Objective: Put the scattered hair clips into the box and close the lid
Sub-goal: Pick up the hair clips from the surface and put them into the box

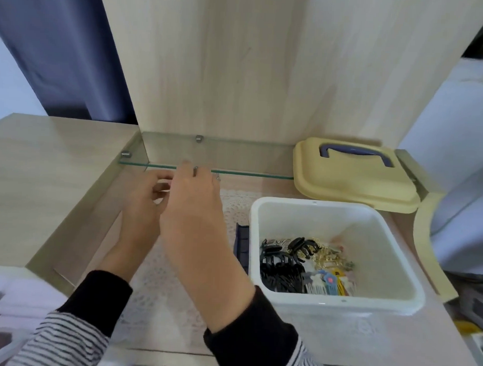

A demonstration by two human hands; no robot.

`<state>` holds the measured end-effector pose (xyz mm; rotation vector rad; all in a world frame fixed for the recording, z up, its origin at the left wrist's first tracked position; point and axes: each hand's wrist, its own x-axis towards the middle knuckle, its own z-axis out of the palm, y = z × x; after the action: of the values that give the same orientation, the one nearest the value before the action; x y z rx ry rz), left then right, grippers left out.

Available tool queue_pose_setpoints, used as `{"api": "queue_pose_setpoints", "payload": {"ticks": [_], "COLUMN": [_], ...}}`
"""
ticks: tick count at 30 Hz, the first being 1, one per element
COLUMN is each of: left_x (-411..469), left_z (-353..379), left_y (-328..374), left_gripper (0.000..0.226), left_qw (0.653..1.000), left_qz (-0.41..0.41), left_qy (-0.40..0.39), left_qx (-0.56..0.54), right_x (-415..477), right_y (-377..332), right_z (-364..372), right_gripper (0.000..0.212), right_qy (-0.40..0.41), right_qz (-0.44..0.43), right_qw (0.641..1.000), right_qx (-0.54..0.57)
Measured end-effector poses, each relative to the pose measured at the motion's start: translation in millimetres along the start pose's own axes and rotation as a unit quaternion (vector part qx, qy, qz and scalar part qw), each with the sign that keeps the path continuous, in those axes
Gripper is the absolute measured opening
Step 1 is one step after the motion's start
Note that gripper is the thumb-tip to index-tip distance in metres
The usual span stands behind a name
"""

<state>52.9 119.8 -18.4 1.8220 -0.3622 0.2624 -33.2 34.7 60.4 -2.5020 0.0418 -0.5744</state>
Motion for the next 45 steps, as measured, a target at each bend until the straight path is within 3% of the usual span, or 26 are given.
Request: {"api": "queue_pose_setpoints", "payload": {"ticks": [5,9,14,17,21,25,30,35,42,45], "left_x": [-6,-9,-20,-28,-37,-39,-37,-36,-35,-33], "left_z": [24,48,89,113,137,156,172,177,176,168], "left_y": [44,79,112,118,122,123,120,117,114,116], "left_gripper": [0.02,0.022,0.019,0.016,0.014,0.016,0.012,0.013,0.022,0.025], "left_qw": [0.997,0.995,0.983,0.969,0.92,0.846,0.798,0.785,0.779,0.773], "left_qz": [0.037,0.069,0.041,0.045,0.064,0.142,0.157,0.152,0.136,0.146], "left_qy": [0.017,-0.026,-0.174,-0.242,-0.362,-0.439,-0.474,-0.486,-0.495,-0.493], "left_qx": [-0.067,-0.074,-0.051,0.011,0.136,0.268,0.339,0.352,0.36,0.372], "right_x": [3,9,8,5,0,-3,-5,-3,-4,-5], "right_y": [32,75,140,166,182,188,191,191,193,198], "right_z": [-68,-123,-167,-175,-169,-156,-142,-143,-143,-145], "right_gripper": [0.013,0.012,0.021,0.014,0.016,0.025,0.021,0.028,0.028,0.032], "right_qy": [-0.01,-0.069,-0.232,-0.328,-0.404,-0.389,-0.391,-0.415,-0.407,-0.394], "right_qz": [-0.001,0.053,0.125,0.129,0.106,0.07,0.071,0.079,0.062,0.064], "right_qw": [0.999,0.995,0.963,0.928,0.884,0.864,0.859,0.834,0.84,0.86], "right_qx": [0.051,0.043,-0.061,-0.123,-0.211,-0.313,-0.324,-0.354,-0.354,-0.318]}}
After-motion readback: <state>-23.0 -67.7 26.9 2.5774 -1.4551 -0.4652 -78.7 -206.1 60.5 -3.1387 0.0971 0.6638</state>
